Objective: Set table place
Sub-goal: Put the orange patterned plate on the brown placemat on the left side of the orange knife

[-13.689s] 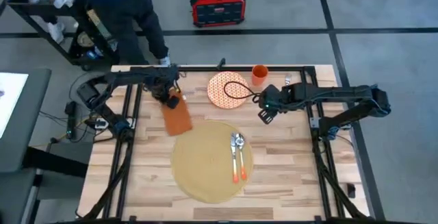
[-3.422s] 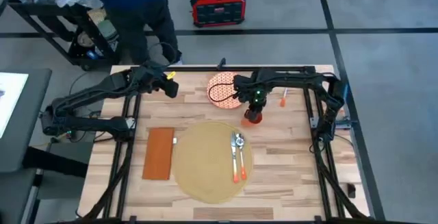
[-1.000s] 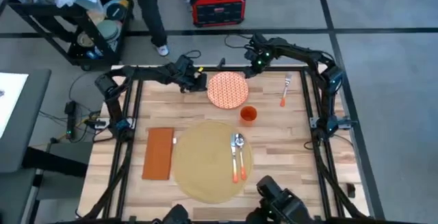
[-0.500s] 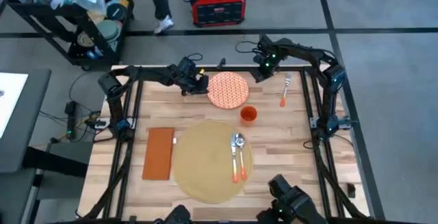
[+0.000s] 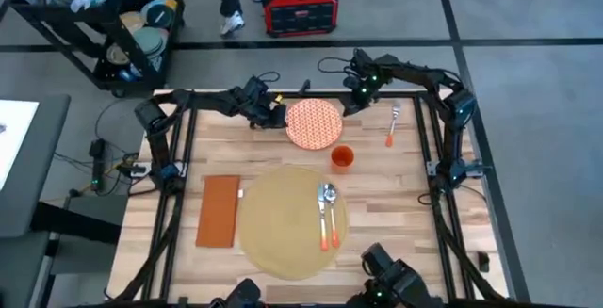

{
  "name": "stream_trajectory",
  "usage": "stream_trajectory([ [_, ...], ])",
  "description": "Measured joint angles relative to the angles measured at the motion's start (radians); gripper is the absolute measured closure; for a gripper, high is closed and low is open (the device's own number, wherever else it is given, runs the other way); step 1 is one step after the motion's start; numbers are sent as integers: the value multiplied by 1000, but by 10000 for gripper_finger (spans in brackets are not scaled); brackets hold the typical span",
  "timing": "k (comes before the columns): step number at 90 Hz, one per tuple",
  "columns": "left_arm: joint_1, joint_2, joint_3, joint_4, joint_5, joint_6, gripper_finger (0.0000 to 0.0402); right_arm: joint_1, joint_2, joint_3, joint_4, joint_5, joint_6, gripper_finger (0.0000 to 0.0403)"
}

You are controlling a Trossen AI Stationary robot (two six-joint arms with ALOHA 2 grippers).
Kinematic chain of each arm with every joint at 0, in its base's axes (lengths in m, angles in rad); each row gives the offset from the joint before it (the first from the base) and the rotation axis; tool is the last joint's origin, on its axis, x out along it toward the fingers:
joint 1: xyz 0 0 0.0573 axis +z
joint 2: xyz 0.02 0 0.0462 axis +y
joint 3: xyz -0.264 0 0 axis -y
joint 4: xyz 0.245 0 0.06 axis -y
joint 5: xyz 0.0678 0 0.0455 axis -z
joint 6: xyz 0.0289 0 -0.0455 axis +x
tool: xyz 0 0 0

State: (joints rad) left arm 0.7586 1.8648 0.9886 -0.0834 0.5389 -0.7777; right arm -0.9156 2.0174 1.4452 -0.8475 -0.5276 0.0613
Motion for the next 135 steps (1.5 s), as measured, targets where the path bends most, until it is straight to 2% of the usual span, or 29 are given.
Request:
stream_trajectory([
  [9, 0, 0, 0, -26, -23, -3, 244, -2, 0, 0, 31, 1, 40, 199],
  [23, -6, 0, 0, 36, -66, -68, 229, -20, 0, 0, 68, 2, 111, 199],
  [61, -62, 32, 0, 88, -91, -171, 226, 28, 0, 0, 105, 1, 270, 209],
  [70, -66, 32, 0, 88, -110, -193, 226, 26, 33, 1, 106, -20, 318, 210],
  [88, -71, 33, 0, 137, -139, -219, 226, 37, 130, 5, 59, -104, 326, 210],
  [103, -74, 33, 0, 155, -140, -240, 226, 75, 145, 57, 48, -79, 287, 215],
  [117, -92, 34, -2, 170, -149, -260, 226, 95, 149, 96, 82, -67, 289, 237],
  [135, -112, 34, -2, 160, -189, -267, 226, 115, 149, 108, 94, -92, 277, 254],
])
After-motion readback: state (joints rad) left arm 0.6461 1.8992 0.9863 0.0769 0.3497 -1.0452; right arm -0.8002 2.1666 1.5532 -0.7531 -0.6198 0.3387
